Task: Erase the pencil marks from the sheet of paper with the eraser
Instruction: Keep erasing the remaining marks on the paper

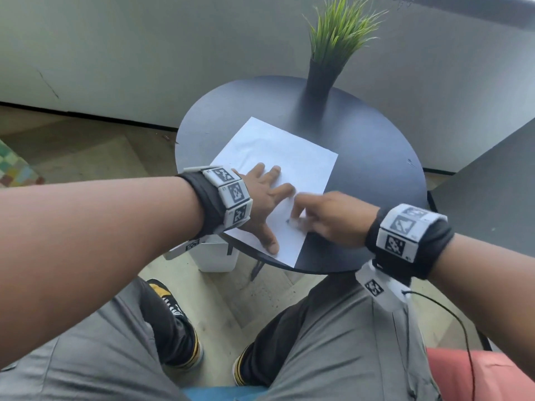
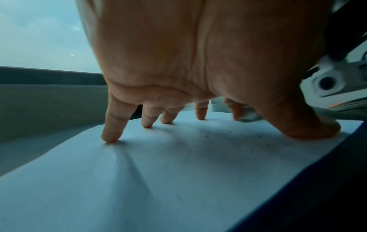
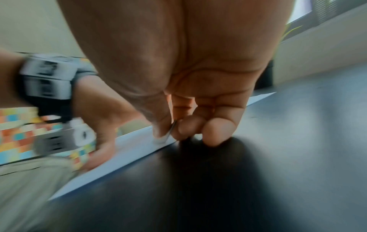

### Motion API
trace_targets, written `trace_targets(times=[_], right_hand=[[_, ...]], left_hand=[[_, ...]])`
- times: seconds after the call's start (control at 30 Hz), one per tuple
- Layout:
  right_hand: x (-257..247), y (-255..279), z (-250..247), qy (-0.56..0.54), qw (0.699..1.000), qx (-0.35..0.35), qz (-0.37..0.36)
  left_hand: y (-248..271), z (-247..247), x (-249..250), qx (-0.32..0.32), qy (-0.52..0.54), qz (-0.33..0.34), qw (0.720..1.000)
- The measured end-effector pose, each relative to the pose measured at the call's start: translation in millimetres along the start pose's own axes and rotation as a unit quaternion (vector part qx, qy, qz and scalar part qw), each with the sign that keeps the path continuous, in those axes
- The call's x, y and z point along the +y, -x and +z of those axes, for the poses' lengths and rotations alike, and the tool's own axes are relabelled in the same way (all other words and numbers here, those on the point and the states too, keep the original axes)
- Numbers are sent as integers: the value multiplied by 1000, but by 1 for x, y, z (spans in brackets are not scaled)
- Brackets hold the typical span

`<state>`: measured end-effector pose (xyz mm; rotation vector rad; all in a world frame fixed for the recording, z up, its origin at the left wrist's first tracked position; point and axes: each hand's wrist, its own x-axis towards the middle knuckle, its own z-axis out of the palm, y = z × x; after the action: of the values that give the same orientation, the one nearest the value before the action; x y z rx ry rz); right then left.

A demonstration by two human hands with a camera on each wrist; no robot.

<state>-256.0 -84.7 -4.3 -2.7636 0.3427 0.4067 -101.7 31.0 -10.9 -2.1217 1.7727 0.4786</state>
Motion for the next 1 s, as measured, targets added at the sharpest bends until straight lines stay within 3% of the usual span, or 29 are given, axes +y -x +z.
trace_targets(times=[0.07,0.1,0.2,0.33,0.5,0.63,0.77,0.8,0.9,0.93,1.0], right_hand=[[11,-3,0,0,998,52,30],[6,0,3,17,999,48,12],[-14,12,21,33,995,-31,-87],[11,5,2,-21,998,42,38],[-15,14,16,5,996,-54,-68],[13,-2,-5,-22,998,25,49],[-22,2,16,35,996,-49,-59],[-18,-2,12,37,997,-40,-50],[17,-20,-14,16,996,35,85],[18,-20,-13,18,995,36,89],[2,-19,-2,31,999,-11,21]], left_hand=[[0,0,2,-15,0,-8,1000],[0,-1,2,-22,2,-12,1000],[1,-4,4,-39,-1,-14,999],[2,-5,4,-42,-1,-12,999],[3,-6,5,-54,-12,-14,998],[3,-6,5,-56,-18,-10,998],[6,-5,4,-46,-20,-11,999],[6,-4,3,-44,-18,-10,999],[5,-2,3,-35,-23,-13,999],[5,-2,3,-34,-24,-14,999],[5,-1,2,-34,-11,-14,999]])
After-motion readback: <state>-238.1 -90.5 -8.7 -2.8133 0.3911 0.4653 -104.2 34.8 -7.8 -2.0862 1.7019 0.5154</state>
